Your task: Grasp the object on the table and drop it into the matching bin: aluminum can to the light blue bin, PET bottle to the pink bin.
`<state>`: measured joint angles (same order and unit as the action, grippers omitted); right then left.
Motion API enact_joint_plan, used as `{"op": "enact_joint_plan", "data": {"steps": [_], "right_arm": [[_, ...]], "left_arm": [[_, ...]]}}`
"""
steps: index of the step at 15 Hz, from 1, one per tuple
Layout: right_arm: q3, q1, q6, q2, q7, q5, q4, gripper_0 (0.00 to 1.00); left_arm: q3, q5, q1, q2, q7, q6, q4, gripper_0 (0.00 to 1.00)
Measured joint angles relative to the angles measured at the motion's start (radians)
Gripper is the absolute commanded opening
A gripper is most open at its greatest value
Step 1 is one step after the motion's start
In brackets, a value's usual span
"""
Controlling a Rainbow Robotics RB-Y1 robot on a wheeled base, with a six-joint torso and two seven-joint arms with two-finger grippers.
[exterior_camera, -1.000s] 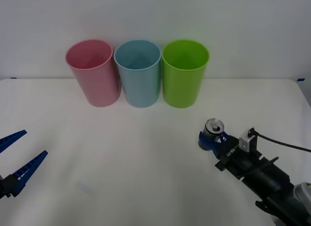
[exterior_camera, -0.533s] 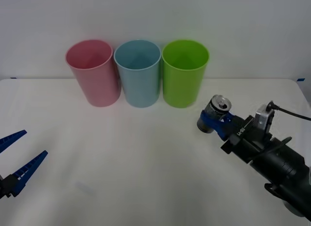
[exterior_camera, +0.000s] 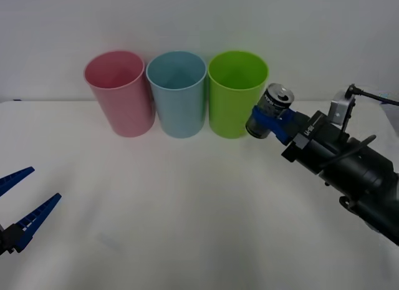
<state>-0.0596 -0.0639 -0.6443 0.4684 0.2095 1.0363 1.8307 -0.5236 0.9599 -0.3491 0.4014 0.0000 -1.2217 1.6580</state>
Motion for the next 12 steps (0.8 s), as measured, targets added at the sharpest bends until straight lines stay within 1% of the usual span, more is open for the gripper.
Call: {"op": "enact_joint_plan", "data": {"steps": [3, 6, 7, 9, 12], "right_arm": [[-0.028, -0.076, 0.063, -0.006, 0.042, 0.05, -0.001, 0.0], [-0.109, -0.163, 0.185, -0.006, 0.049, 0.085, -0.008, 0.0], [-0.139, -0.203, 0.215, -0.006, 0.052, 0.089, -0.032, 0.0], [-0.173, -0.293, 0.234, -0.023, 0.052, 0.095, -0.112, 0.0], [-0.183, -0.424, 0.235, -0.095, 0.053, 0.152, -0.262, 0.0]], "left_arm": [[0.0, 0.0, 0.0, 0.0, 0.0, 0.0, 0.0, 1.0], [0.0, 0.0, 0.0, 0.0, 0.0, 0.0, 0.0, 1.0], [0.0, 0.0, 0.0, 0.0, 0.0, 0.0, 0.0, 1.0], [0.0, 0.0, 0.0, 0.0, 0.0, 0.0, 0.0, 1.0], [0.0, 0.0, 0.0, 0.0, 0.0, 0.0, 0.0, 1.0]]}}
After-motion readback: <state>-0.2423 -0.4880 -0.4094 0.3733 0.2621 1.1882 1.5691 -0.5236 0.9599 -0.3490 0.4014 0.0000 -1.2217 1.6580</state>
